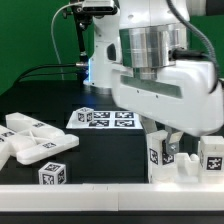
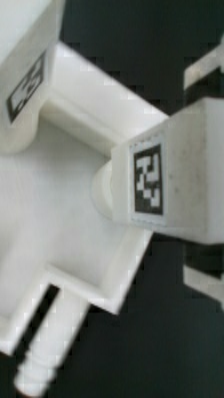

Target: Assemble chair

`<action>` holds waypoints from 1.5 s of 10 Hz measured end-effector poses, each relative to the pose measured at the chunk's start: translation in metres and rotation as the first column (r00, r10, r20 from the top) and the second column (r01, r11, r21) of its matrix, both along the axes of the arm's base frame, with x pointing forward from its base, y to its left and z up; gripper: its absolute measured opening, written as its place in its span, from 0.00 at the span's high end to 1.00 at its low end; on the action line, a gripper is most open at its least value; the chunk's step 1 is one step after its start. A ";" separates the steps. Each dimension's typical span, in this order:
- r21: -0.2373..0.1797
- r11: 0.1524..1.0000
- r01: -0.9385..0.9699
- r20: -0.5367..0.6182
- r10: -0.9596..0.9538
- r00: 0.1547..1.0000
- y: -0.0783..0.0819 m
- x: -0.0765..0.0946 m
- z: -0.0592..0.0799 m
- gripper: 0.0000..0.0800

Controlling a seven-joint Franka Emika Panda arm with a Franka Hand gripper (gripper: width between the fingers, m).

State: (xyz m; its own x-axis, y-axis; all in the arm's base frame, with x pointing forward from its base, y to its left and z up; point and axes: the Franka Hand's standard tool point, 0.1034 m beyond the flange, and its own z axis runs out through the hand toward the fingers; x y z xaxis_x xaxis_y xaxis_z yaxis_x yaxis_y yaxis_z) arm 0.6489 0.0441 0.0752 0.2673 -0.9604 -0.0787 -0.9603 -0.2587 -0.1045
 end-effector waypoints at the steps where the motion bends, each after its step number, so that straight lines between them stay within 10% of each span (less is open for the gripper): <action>1: 0.020 0.983 0.185 -0.006 -0.185 0.983 0.002 0.001 0.000 0.64; 5: 0.039 0.955 0.293 -0.027 -0.292 0.956 0.003 -0.001 -0.001 0.58; 7: 0.024 0.999 0.038 -0.019 -0.037 0.999 0.008 -0.003 0.001 0.23; 11: -0.039 0.925 -0.378 0.044 0.380 0.924 0.004 0.000 0.001 0.19; 12: -0.053 0.883 -0.466 0.048 0.468 0.882 0.003 0.000 0.001 0.19; 13: -0.141 0.667 -0.732 0.015 0.741 0.672 0.005 0.001 0.001 0.19; 15: -0.158 0.621 -0.767 0.012 0.778 0.628 0.004 0.002 0.001 0.19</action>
Offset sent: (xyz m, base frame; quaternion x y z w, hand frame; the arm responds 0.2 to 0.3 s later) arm 0.0000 0.0000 0.0000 0.0000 0.0000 0.0650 0.9979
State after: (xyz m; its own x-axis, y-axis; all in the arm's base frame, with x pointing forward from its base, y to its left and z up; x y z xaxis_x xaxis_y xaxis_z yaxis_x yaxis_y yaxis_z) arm 0.6514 0.0485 0.0761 0.9151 -0.3960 0.0767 -0.3908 -0.9175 -0.0736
